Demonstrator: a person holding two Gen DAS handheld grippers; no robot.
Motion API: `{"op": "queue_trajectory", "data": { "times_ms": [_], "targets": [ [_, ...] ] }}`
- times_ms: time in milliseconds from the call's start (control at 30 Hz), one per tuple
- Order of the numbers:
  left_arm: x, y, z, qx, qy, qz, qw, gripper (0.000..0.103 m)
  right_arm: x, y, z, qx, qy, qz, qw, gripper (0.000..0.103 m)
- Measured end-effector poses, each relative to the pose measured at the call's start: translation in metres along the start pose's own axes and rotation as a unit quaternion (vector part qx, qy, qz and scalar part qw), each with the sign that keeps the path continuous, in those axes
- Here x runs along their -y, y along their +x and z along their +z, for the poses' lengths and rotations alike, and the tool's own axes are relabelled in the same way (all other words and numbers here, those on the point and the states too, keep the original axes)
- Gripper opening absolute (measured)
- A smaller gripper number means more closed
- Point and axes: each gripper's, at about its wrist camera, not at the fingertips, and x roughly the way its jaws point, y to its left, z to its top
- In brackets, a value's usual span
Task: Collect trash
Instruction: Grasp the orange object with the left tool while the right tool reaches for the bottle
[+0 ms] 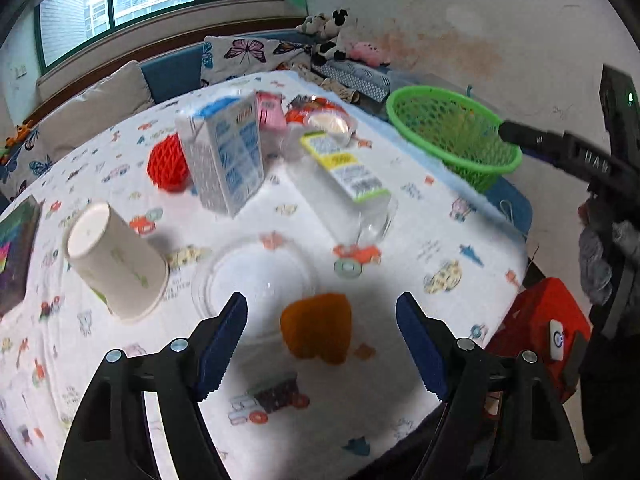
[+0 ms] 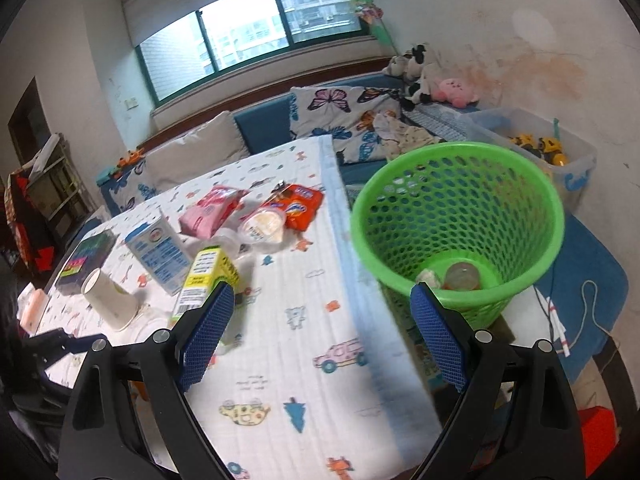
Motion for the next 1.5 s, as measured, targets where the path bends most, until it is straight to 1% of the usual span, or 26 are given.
{"op": "queue_trajectory", "data": {
  "times_ms": [133,267,467,500,533,567,600,667,700,800,867,1100,1200,1267,1300,1333,1433,1500],
  "targets": [
    [0.001,0.011,-0.009,-0.003,0.004,0.016,0.9999,0.069,-0.013,0.006,-0.005,-0.012,-0.012,0.010,1.000,0.089],
    [0.003,0.018,-0.014,0.000,0.005,0.022,0.9997,0.064,-0.022,0.012,-0.009,-0.023,-0.021,0.018,0.999,0.089],
    [0.005,0.023,-0.017,0.005,0.012,0.028,0.9995,0.052,-0.033,0.020,-0.013,-0.035,-0.032,0.027,0.999,0.089],
    [0.006,0.023,-0.018,0.006,0.013,0.028,0.9995,0.046,-0.034,0.022,-0.013,-0.037,-0.033,0.028,0.998,0.089],
    [0.007,0.023,-0.018,0.008,0.014,0.027,0.9995,0.042,-0.036,0.024,-0.013,-0.041,-0.032,0.030,0.998,0.089],
    [0.007,0.022,-0.017,0.009,0.014,0.027,0.9995,0.041,-0.037,0.025,-0.013,-0.044,-0.032,0.034,0.998,0.089],
    [0.007,0.022,-0.017,0.010,0.013,0.024,0.9996,0.037,-0.039,0.027,-0.013,-0.046,-0.032,0.037,0.998,0.089],
    [0.006,0.019,-0.016,0.012,0.009,0.017,0.9997,0.035,-0.042,0.033,-0.011,-0.054,-0.033,0.046,0.997,0.089],
    [0.006,0.018,-0.016,0.013,0.007,0.014,0.9998,0.029,-0.044,0.036,-0.010,-0.057,-0.033,0.050,0.997,0.089],
    [0.002,0.011,-0.015,0.017,-0.003,-0.002,0.9998,0.023,-0.052,0.045,-0.004,-0.067,-0.036,0.064,0.995,0.089],
    [0.001,0.009,-0.015,0.020,-0.005,-0.006,0.9998,0.019,-0.060,0.053,0.002,-0.074,-0.041,0.073,0.994,0.089],
    [-0.003,0.009,-0.018,0.015,-0.010,-0.019,0.9997,0.020,-0.084,0.073,0.013,-0.089,-0.064,0.089,0.990,0.089],
    [-0.003,0.009,-0.018,0.016,-0.010,-0.025,0.9995,0.023,-0.092,0.077,0.013,-0.093,-0.072,0.093,0.989,0.089],
    [-0.003,0.010,-0.018,0.014,-0.010,-0.029,0.9994,0.035,-0.095,0.079,0.013,-0.095,-0.076,0.094,0.988,0.089],
    [-0.003,0.011,-0.018,0.014,-0.011,-0.023,0.9996,0.053,-0.096,0.080,0.013,-0.096,-0.078,0.094,0.988,0.089],
    [-0.003,0.010,-0.019,0.017,-0.011,-0.016,0.9997,0.057,-0.096,0.081,0.013,-0.097,-0.079,0.093,0.988,0.089],
    [-0.001,0.010,-0.020,0.021,-0.004,-0.015,0.9997,0.057,-0.096,0.084,0.012,-0.100,-0.081,0.092,0.987,0.089],
    [0.001,0.013,-0.021,0.020,0.002,-0.011,0.9997,0.055,-0.096,0.087,0.013,-0.103,-0.080,0.090,0.987,0.089]
  ]
}}
